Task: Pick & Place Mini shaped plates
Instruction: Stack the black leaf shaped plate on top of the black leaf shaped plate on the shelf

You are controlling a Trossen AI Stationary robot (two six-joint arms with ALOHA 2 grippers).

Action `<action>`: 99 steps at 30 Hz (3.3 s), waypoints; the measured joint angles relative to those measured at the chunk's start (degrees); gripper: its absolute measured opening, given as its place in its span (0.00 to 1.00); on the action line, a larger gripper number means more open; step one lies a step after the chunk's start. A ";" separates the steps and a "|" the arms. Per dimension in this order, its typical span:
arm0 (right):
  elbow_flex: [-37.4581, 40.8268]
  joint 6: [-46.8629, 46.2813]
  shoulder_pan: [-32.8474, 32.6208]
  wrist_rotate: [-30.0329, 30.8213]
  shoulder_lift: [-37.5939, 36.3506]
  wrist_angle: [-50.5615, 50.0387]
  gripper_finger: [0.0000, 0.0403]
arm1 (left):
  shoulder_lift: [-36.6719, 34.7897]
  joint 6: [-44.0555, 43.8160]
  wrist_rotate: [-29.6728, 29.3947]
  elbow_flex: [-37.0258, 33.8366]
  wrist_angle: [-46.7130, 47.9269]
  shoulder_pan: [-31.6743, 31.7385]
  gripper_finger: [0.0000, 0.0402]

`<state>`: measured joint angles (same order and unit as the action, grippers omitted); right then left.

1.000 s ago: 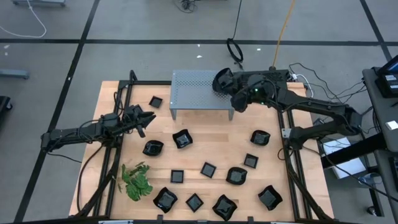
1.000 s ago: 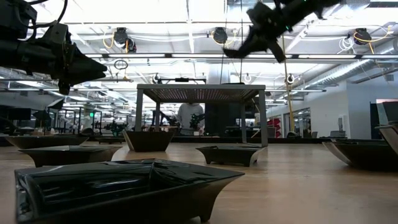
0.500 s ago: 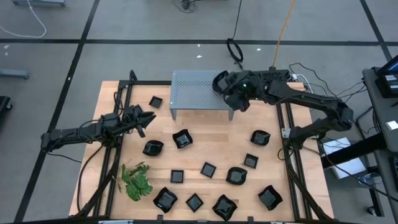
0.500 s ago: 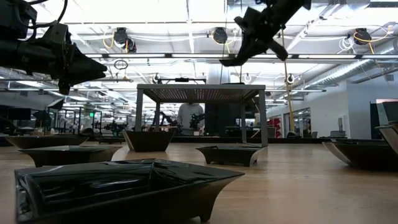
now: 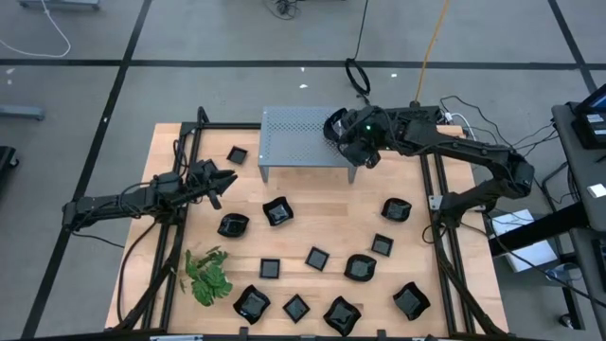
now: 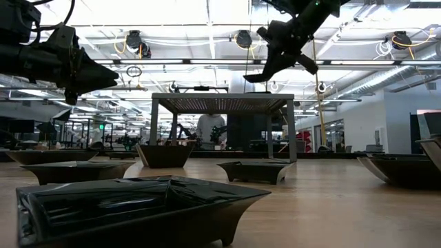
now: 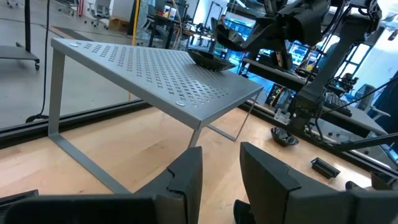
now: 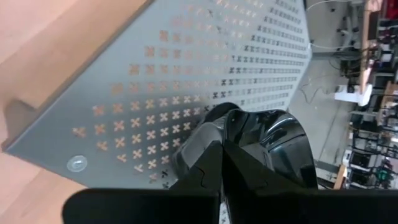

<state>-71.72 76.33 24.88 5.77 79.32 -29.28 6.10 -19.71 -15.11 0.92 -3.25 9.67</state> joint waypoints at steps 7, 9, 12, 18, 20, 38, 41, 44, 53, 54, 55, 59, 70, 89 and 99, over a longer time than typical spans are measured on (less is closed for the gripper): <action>0.07 1.31 0.00 -0.15 0.33 -1.90 0.00 | 0.01 -0.01 0.00 -0.01 0.00 0.00 0.28; 0.04 0.96 0.00 -1.54 0.25 -1.84 0.00 | 0.00 0.00 0.01 -0.01 0.00 0.00 0.28; 0.04 -0.51 0.00 -4.61 0.34 -1.89 0.00 | 0.01 -0.01 0.01 0.01 0.01 -0.01 0.28; 0.04 -1.50 -0.02 -6.04 0.32 -1.83 0.00 | -0.01 0.00 0.01 0.00 0.00 0.00 0.28; 0.04 -1.97 -0.02 -6.01 0.32 -1.52 0.00 | 0.00 0.00 0.01 0.01 0.00 -0.01 0.28; 3.03 -3.65 1.32 -5.63 0.28 4.89 0.03 | 0.01 -0.01 0.02 0.00 0.00 0.00 0.28; 5.70 -0.30 1.96 -5.48 0.34 9.15 0.03 | -0.01 0.01 0.00 0.00 0.01 -0.01 0.28; 7.60 -0.39 2.21 -5.47 0.30 13.45 0.03 | -0.01 0.01 0.00 0.01 0.00 0.00 0.28; 8.94 -3.08 2.16 -2.07 0.32 14.43 0.09 | 0.01 0.01 0.00 -0.01 0.00 0.00 0.28; 8.94 -3.07 2.07 -1.22 0.32 14.45 0.10 | -0.01 0.00 0.02 -0.01 0.01 -0.01 0.28; 8.94 -3.06 2.05 -0.87 0.30 14.49 0.11 | 0.00 -0.01 0.02 0.00 0.01 -0.01 0.28; 8.94 -3.83 1.99 0.48 0.07 14.47 0.16 | -0.01 0.01 0.00 0.01 0.00 0.00 0.28; 8.94 -18.54 -2.88 0.28 -3.17 12.77 0.26 | 0.00 0.00 0.02 -0.01 0.01 -0.01 0.28; 8.90 -63.47 -7.39 10.93 0.64 27.09 0.44 | 0.00 0.00 0.02 0.00 0.00 -0.01 0.28; 2.87 -57.81 -7.34 16.63 6.61 26.83 0.50 | 0.00 -0.01 0.01 -0.01 0.00 0.00 0.28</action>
<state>-68.86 18.52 17.54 22.39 85.93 -2.45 6.10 -19.73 -15.10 0.91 -3.25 9.67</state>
